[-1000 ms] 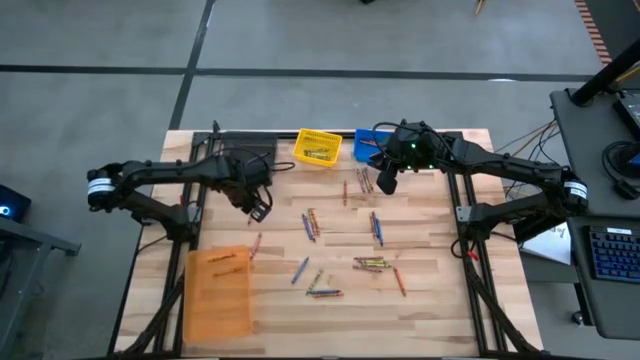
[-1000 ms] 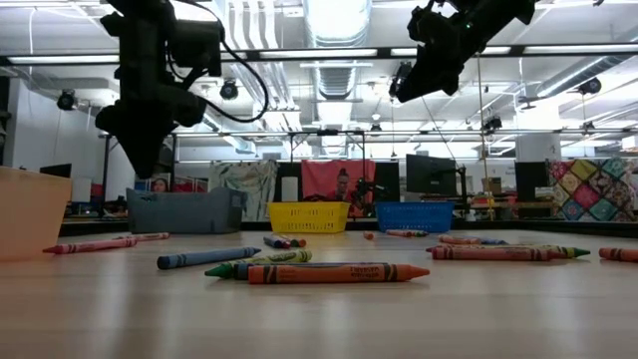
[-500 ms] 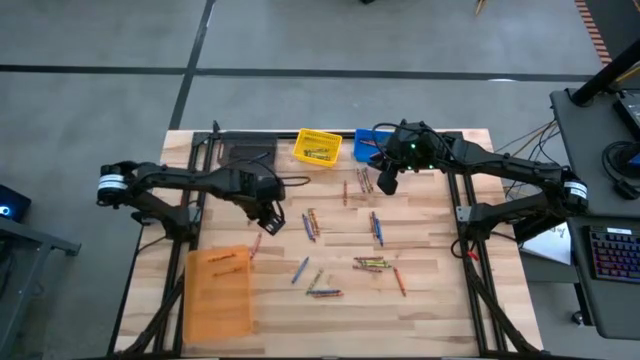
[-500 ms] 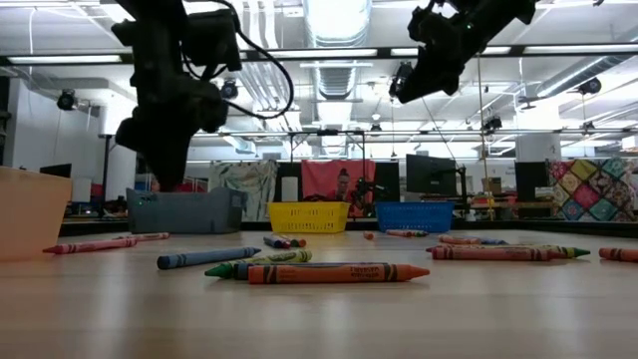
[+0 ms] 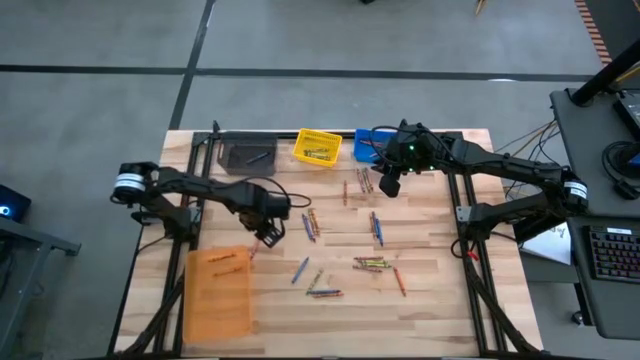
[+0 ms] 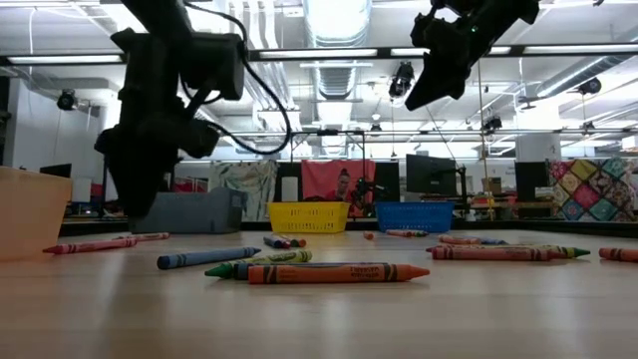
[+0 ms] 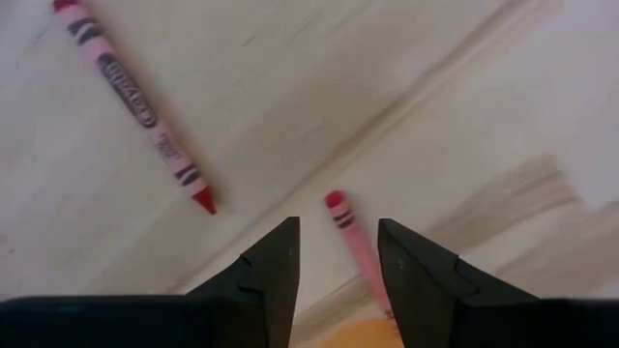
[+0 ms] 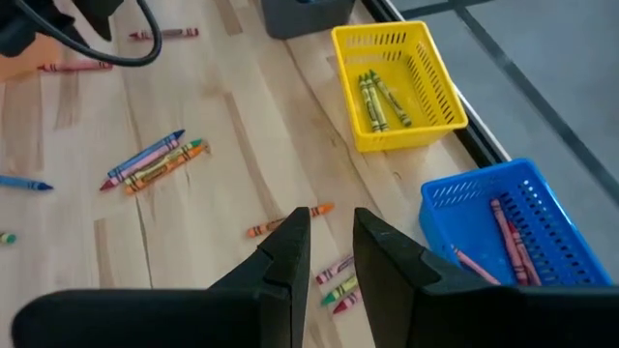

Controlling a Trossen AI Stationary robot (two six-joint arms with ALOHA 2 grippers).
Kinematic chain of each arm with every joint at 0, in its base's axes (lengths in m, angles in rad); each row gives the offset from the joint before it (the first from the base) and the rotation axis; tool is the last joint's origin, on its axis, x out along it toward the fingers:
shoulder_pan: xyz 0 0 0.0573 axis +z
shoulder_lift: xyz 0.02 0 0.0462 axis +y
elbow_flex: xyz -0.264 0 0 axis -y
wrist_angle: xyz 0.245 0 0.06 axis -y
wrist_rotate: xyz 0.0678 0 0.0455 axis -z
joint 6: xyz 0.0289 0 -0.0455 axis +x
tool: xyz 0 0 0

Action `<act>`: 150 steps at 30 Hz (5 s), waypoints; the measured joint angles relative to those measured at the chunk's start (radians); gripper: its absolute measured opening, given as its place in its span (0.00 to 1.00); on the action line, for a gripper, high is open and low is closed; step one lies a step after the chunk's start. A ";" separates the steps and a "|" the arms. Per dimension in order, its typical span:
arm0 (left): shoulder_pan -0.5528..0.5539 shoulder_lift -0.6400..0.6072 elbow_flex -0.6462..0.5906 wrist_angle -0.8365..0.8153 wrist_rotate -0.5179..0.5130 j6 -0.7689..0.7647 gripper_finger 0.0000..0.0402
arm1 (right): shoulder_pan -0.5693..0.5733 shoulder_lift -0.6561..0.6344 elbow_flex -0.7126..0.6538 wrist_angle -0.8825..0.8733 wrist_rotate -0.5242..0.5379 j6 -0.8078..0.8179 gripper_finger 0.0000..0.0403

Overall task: Sort crayons
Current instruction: Put the red crayon into the blue bin

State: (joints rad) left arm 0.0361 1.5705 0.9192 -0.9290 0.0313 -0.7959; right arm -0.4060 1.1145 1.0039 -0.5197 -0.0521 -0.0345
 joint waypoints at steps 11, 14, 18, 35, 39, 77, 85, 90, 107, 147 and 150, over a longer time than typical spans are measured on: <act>-0.034 0.093 0.000 -0.001 -0.015 -0.010 0.31 | 0.000 0.000 0.000 0.000 0.000 -0.002 0.18; -0.040 0.111 0.000 0.004 -0.015 -0.009 0.31 | 0.000 0.000 0.000 0.000 0.000 -0.002 0.18; -0.040 0.121 0.000 0.022 -0.016 -0.001 0.31 | 0.000 0.000 0.000 0.000 0.000 -0.002 0.18; -0.040 0.131 -0.011 0.078 -0.014 0.029 0.14 | 0.000 0.000 0.000 0.000 0.000 -0.003 0.18; -0.040 0.131 -0.012 0.088 -0.014 0.051 0.05 | 0.000 0.000 0.000 0.000 0.000 -0.009 0.18; 0.173 0.125 0.481 0.514 -0.403 1.078 0.00 | 0.000 -0.005 -0.009 -0.115 0.000 -0.022 0.18; 0.243 0.122 0.360 0.947 -0.071 1.027 0.00 | 0.000 -0.005 -0.156 0.232 -0.005 -0.081 0.18; 0.242 0.120 0.281 1.142 -0.036 1.000 0.00 | 0.001 -0.001 -0.262 0.516 -0.014 -0.094 0.18; 0.242 0.081 0.050 1.641 0.016 0.846 0.00 | 0.011 0.007 -0.315 0.819 -0.184 -0.044 0.41; 0.247 -0.149 0.051 1.341 0.060 0.882 0.41 | -0.118 0.243 0.076 0.222 0.080 -0.187 0.04; 0.247 -0.213 0.051 1.249 0.060 0.870 0.42 | -0.178 0.342 0.187 0.051 0.081 -0.228 0.04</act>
State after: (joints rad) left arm 0.2836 1.3572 0.9699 0.3198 0.0914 0.0741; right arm -0.5839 1.4561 1.1910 -0.4685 0.0287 -0.2622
